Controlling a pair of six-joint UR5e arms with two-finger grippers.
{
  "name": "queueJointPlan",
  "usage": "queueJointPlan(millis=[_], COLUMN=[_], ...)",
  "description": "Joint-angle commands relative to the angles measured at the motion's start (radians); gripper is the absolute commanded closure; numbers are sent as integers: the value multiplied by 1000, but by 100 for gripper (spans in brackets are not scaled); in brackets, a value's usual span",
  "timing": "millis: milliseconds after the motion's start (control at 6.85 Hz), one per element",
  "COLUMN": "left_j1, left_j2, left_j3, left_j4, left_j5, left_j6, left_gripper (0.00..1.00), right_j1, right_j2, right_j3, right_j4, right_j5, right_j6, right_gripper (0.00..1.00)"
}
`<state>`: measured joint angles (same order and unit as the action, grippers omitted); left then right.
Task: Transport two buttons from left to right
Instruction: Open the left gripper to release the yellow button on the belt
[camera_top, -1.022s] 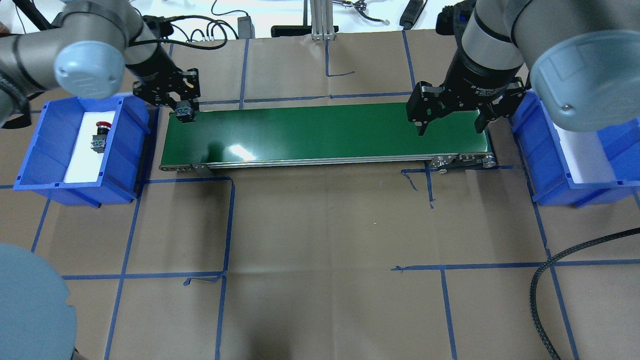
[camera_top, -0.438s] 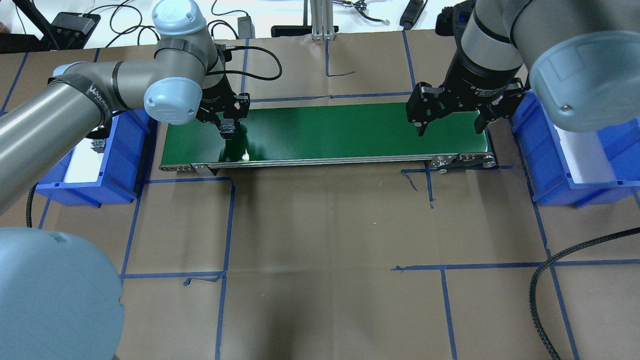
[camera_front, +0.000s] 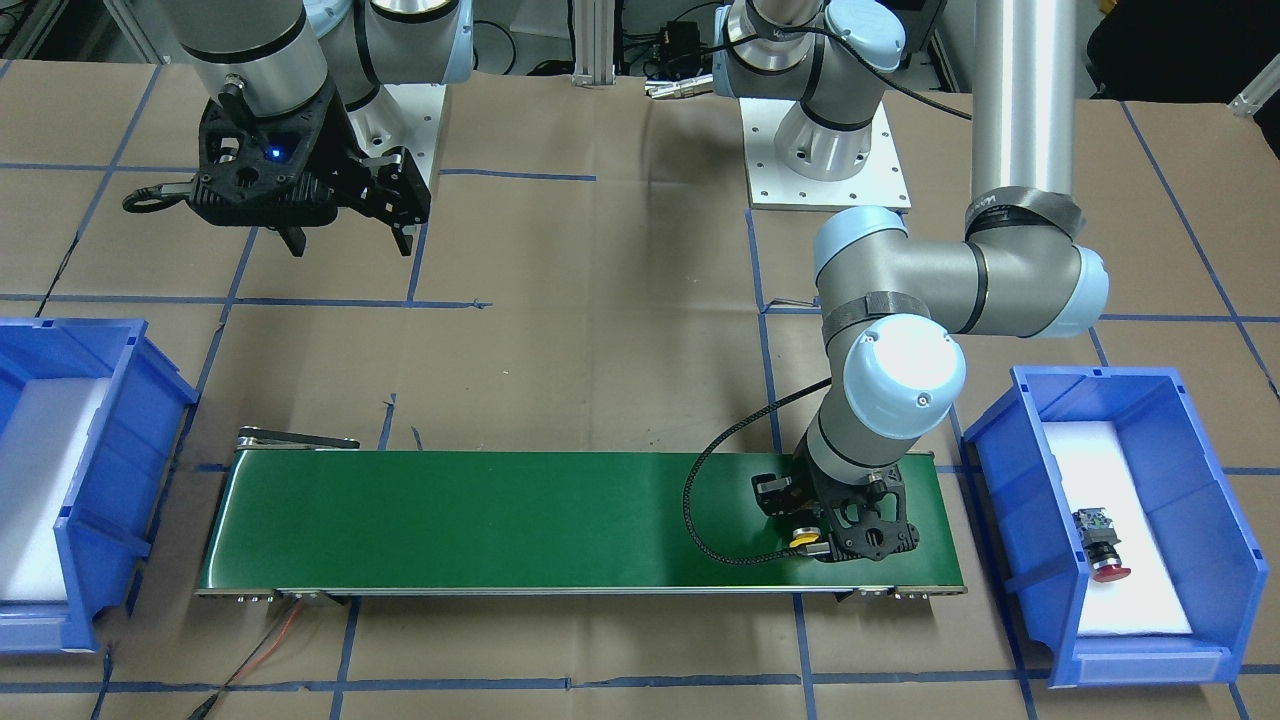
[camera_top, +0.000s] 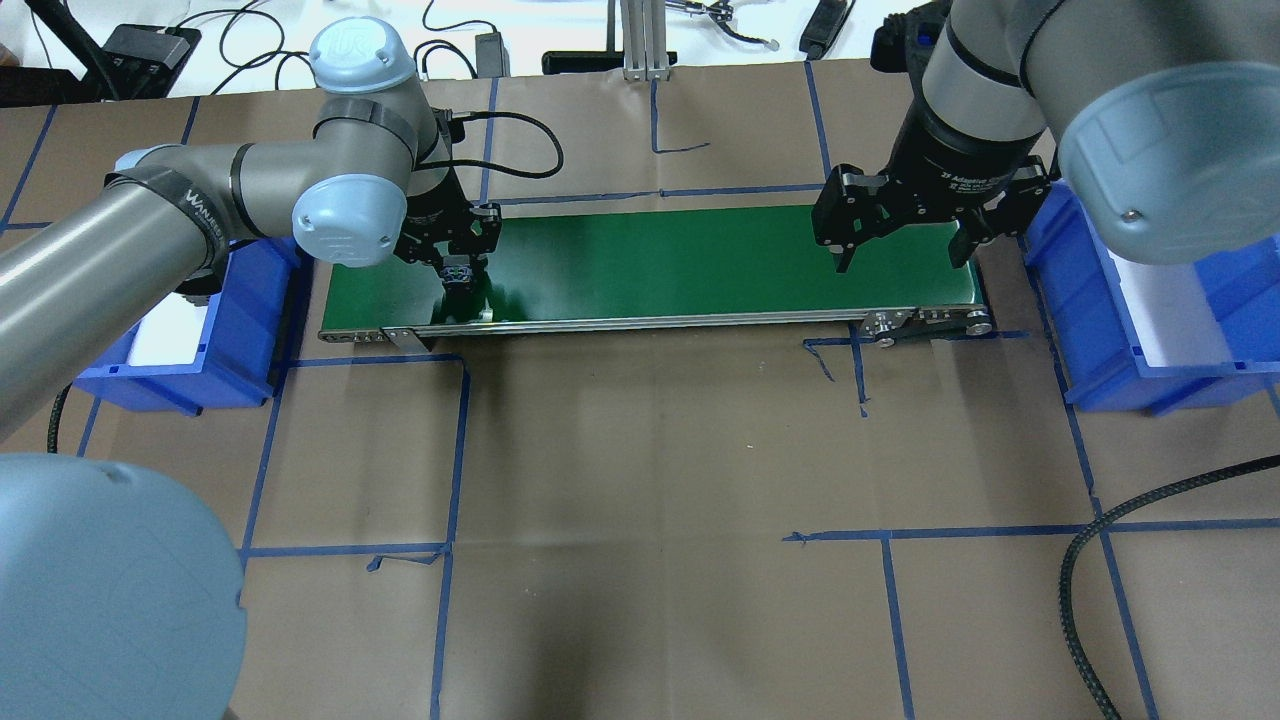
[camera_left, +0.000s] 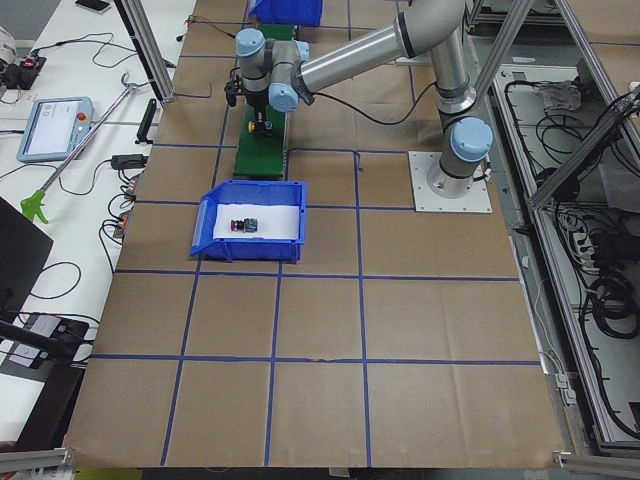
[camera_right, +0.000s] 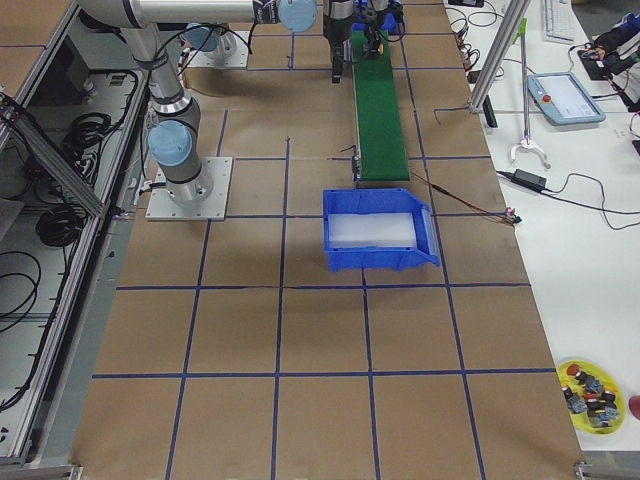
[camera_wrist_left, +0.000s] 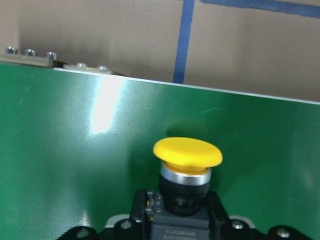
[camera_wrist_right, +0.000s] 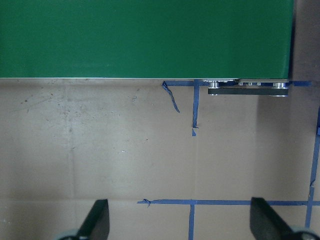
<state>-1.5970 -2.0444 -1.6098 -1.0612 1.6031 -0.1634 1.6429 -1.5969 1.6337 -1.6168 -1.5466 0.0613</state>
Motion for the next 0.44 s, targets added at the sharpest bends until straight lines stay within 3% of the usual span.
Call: queueJointPlan(millis=[0,292], left_j1=[5,28], left_j2=[15,82], left_j3=[11,53], left_j4=[-8,-75], left_j5=[0,3], left_j6=[-8,7], left_gripper=[0,0], right_j1=[0,0], right_j2=[0,0], right_j3=[0,0], right_j4=[0,0], right_j5=[0,0], right_j6=[0,0], right_gripper=[0,0])
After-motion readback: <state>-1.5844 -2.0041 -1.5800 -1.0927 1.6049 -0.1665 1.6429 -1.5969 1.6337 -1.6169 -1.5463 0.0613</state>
